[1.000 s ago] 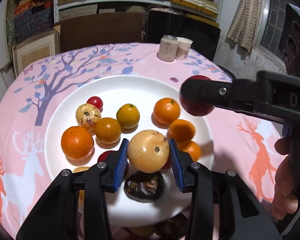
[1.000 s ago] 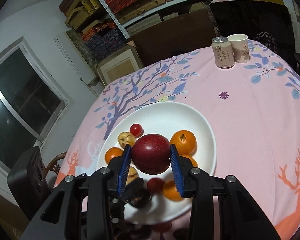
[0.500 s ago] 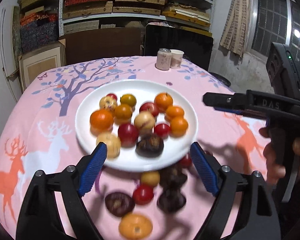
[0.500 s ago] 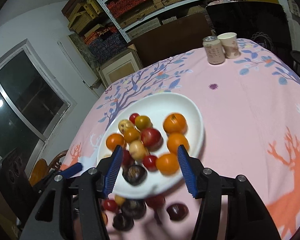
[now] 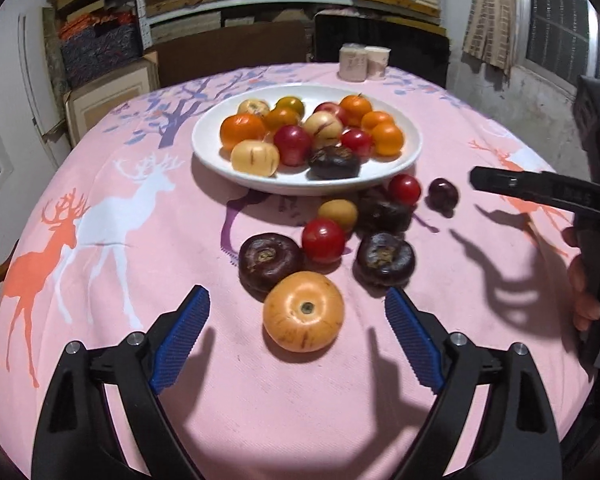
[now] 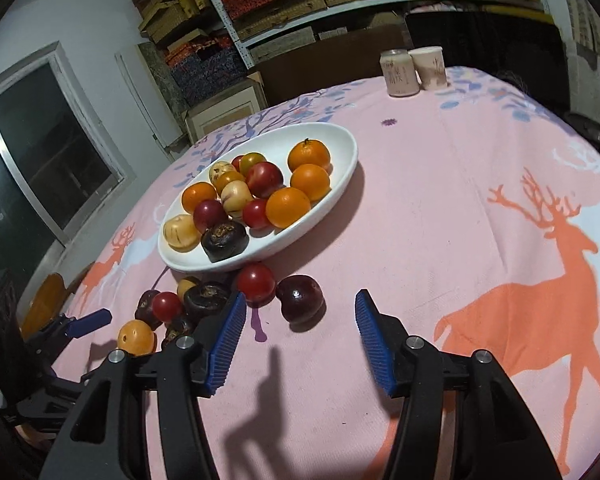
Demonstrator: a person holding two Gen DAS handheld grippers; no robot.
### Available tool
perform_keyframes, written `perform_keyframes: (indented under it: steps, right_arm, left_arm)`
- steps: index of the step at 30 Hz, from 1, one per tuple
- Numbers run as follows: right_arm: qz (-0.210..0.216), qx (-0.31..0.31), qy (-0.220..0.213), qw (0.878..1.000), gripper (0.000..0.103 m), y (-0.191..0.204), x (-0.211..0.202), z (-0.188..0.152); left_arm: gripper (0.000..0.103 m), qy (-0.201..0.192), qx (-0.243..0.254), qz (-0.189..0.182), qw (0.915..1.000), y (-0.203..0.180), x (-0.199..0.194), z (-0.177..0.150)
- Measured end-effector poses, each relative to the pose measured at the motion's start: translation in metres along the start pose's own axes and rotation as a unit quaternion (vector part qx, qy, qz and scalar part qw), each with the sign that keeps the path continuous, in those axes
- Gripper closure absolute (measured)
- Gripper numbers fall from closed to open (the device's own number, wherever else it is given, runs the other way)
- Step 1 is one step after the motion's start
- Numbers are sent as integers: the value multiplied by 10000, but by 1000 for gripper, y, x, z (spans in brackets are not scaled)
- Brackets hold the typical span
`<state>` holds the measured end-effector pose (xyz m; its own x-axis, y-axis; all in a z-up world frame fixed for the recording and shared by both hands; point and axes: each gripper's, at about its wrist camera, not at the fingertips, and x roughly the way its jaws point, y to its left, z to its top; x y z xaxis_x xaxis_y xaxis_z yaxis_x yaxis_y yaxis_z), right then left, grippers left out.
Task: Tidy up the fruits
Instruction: 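Grasp a pale orange apple with the left tool while the right tool grasps a dark red plum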
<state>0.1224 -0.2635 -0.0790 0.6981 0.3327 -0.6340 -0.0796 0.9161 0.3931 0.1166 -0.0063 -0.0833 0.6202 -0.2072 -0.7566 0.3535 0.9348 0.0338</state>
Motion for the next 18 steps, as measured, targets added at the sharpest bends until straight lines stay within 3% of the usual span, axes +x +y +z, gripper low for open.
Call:
perform_keyframes:
  steps: [1, 2, 3, 5, 7, 14, 18]
  right_arm:
    - [38, 74, 36, 10000, 46, -3, 1, -1]
    - [39, 161, 76, 9998, 46, -6, 3, -1]
    - [38, 200, 94, 9997, 46, -7, 3, -1]
    - [21, 194, 116, 9997, 46, -6, 4, -1]
    - [-21, 96, 143, 9998, 46, -2, 6, -1]
    - [-482, -474, 343, 9971, 46, 22, 16, -1]
    - [-1109, -1207, 404, 9857, 46, 45, 29, 2]
  left_arm:
    - [23, 175, -50, 34, 9998, 2, 7, 2]
    - [37, 354, -97, 11, 9993, 3, 15, 2]
    - [40, 480, -146, -30, 9987, 5, 19, 2]
    - [43, 442, -144, -29, 9989, 5, 18, 2]
    - [61, 332, -147, -120, 9993, 4, 13, 0]
    - [61, -394, -396, -301, 9980, 11, -14, -1]
    - [61, -401, -404, -343, 9978, 10, -15, 0]
